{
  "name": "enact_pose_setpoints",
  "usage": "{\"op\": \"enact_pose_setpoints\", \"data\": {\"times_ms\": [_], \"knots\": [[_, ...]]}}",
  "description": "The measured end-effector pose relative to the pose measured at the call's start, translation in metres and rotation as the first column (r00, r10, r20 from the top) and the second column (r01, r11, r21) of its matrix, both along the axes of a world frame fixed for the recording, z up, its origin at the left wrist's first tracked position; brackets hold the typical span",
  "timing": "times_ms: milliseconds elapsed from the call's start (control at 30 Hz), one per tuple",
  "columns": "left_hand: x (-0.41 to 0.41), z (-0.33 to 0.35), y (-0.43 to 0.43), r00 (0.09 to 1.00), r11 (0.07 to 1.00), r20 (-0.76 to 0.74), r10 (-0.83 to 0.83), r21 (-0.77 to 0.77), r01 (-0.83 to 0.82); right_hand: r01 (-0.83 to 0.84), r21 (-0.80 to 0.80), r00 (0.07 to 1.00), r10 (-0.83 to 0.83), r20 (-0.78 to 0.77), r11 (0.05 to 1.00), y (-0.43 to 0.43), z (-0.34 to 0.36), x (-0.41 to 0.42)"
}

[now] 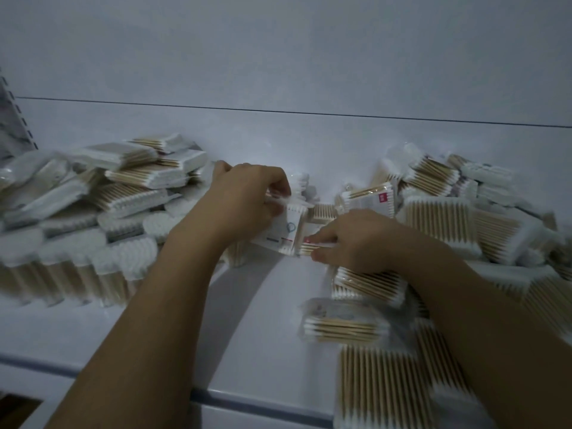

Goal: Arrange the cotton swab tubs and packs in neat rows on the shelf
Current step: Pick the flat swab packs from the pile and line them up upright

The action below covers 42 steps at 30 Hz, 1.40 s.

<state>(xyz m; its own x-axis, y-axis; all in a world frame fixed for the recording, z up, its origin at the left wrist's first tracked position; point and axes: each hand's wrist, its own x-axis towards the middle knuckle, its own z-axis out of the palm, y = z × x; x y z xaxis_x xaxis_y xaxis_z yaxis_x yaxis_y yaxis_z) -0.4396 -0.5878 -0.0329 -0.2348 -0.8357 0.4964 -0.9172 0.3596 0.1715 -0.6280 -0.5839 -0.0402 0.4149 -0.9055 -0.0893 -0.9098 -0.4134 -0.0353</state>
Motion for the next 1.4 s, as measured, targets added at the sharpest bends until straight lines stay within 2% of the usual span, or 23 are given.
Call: {"op": "enact_pose_setpoints", "data": {"times_ms": [100,233,433,633,867,967,1067,1133,1267,1400], "knots": [[0.002,-0.002,-0.001,0.998,0.998,0.042,0.056,-0.011,-0.056,0.063,0.039,0.998,-0.063,0.017,0.997,0.0,0.006,-0.001],[0.001,-0.003,-0.003,0.987,0.992,0.095,0.128,0.004,-0.129,0.124,-0.011,0.992,-0.124,0.03,0.992,-0.005,0.007,-0.003],[-0.012,-0.009,-0.009,0.952,0.975,0.213,0.219,-0.068,-0.209,0.123,-0.008,0.991,-0.122,0.047,0.992,-0.004,0.004,-0.005],[-0.017,-0.011,-0.007,0.921,0.989,0.36,0.146,-0.034,-0.144,0.101,-0.025,0.994,-0.1,0.047,0.995,-0.003,0.003,-0.006],[-0.016,-0.012,-0.013,0.922,0.98,0.334,0.195,-0.024,-0.198,0.058,-0.029,0.994,-0.055,0.097,0.998,-0.002,0.001,-0.007],[-0.018,-0.013,-0.012,0.915,0.977,0.345,0.209,-0.029,-0.212,0.052,-0.113,0.976,-0.027,0.215,0.992,0.0,0.005,-0.01],[-0.023,-0.013,-0.005,0.937,0.987,0.313,0.155,-0.099,-0.131,0.073,-0.29,0.94,0.032,0.34,0.954,0.001,0.01,-0.014],[-0.031,-0.011,0.0,0.953,0.992,0.296,0.067,-0.118,-0.033,0.113,-0.355,0.928,0.029,0.371,0.928,0.001,0.013,-0.016],[-0.048,-0.015,0.003,0.916,0.995,0.392,-0.088,-0.001,0.096,0.151,-0.302,0.96,-0.066,0.271,0.941,-0.001,0.012,-0.019],[-0.052,-0.019,0.002,0.84,0.995,0.534,-0.093,0.024,0.095,0.152,-0.26,0.975,-0.102,0.198,0.954,0.0,0.009,-0.018]]}}
